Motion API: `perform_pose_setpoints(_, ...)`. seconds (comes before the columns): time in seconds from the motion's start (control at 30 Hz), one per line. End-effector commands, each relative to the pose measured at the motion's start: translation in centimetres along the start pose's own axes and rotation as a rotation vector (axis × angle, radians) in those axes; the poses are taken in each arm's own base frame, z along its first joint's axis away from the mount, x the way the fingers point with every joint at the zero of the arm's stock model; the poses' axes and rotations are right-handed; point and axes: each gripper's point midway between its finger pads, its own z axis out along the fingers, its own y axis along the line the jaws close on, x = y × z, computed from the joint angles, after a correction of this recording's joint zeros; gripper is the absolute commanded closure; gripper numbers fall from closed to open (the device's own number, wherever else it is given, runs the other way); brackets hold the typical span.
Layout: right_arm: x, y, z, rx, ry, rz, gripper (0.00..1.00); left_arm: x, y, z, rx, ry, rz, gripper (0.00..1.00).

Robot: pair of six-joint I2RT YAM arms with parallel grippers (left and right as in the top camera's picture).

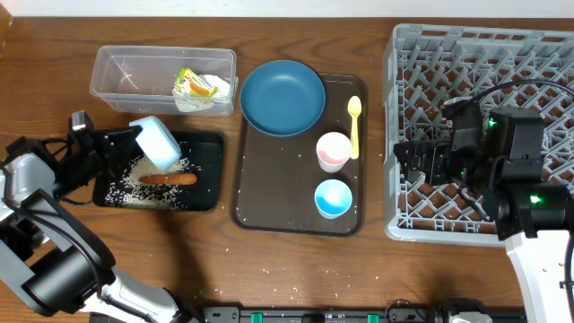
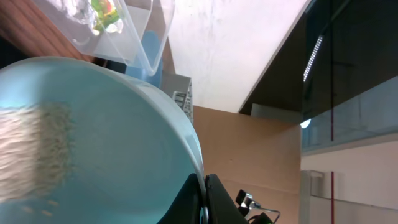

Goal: Sort waste into correct bins and load items into the dishwasher rack

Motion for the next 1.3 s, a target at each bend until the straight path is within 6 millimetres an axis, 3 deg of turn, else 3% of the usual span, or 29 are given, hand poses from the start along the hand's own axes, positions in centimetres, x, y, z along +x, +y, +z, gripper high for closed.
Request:
perform_pose_setpoints(0.0,-0.5,0.4,-0.3,-0.004,-0.012,-0.007,0.01,0.2,-0.4,-0.1,0.041,0.002,-0.03,0.94)
perform_pose_setpoints(0.2,-0.5,0.4,-0.3,-0.004,-0.012,-0.007,0.01,0.2,-0.4,-0.1,0.041,0.003,-0.045,0.94)
perform_pose_setpoints(0.4,-0.5,0.4,-0.3,-0.004,-0.012,-0.007,0.01,1.4,-0.5,-0.1,0.04,0.014,-0.177,0.94)
perform_pose_setpoints(0.87,-0.5,0.4,-0.3,-0.004,-0.012,-0.007,0.01,1.3,-0.4,-0.1,0.035,0.012,-0.15,0.94)
perform_pose_setpoints(0.93,-0.5,0.4,-0.3,-0.004,-0.012,-0.007,0.01,0.7,0.6,-0.1,-0.019,0.006,-0.078,0.94)
perform_pose_setpoints(1.0,-0.5,0.4,-0.3,-0.004,-0.012,-0.007,0.01,-0.3,3.0,-0.3,-0.16,-0.015,0.0,0.94)
perform_pose_setpoints(1.07,-0.5,0.4,-0.3,-0.004,-0.012,-0.007,0.01,-1.3,7.0,-1.5,-0.403,-0.067,-0.063,0.94)
perform_pose_setpoints(1.13,-0.5,0.4,-0.3,-0.004,-0.011,-0.006,0.01,-1.4,9.4,-2.8,-0.559,-0.114,-0.161,0.94)
perform_pose_setpoints(1.27,-0.5,0.4,-0.3,-0.003,-0.013,-0.007,0.01,-1.3,8.8,-2.4,-0.516,-0.105,-0.16,0.94)
